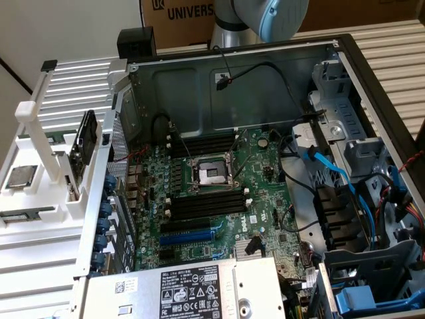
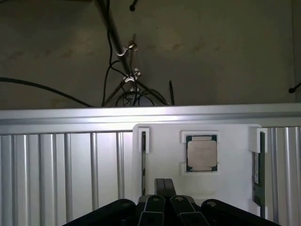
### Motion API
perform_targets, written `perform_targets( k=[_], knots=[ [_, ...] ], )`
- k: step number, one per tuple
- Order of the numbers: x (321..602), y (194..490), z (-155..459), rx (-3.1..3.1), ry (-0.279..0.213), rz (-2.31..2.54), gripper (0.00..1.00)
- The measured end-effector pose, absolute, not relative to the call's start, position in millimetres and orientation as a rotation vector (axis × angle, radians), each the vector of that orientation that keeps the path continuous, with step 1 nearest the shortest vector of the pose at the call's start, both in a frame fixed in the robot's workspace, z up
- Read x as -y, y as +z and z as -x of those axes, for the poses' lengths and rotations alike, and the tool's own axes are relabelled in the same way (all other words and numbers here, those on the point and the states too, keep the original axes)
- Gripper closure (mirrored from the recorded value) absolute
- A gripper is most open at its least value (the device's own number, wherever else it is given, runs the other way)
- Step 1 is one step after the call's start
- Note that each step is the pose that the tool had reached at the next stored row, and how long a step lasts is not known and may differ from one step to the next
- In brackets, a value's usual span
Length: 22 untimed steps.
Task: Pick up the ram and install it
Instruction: 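Pick up the ram and move it above insertion slot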
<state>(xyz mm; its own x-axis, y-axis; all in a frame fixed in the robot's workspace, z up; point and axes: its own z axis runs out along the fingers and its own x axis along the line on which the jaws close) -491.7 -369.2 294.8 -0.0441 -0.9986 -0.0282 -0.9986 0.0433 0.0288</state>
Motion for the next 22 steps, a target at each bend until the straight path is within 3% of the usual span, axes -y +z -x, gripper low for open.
perform_targets(
  k=[22],
  knots=[
    [384.0, 247.1, 480.8, -2.268, 0.064, 2.171, 0.90]
  ],
)
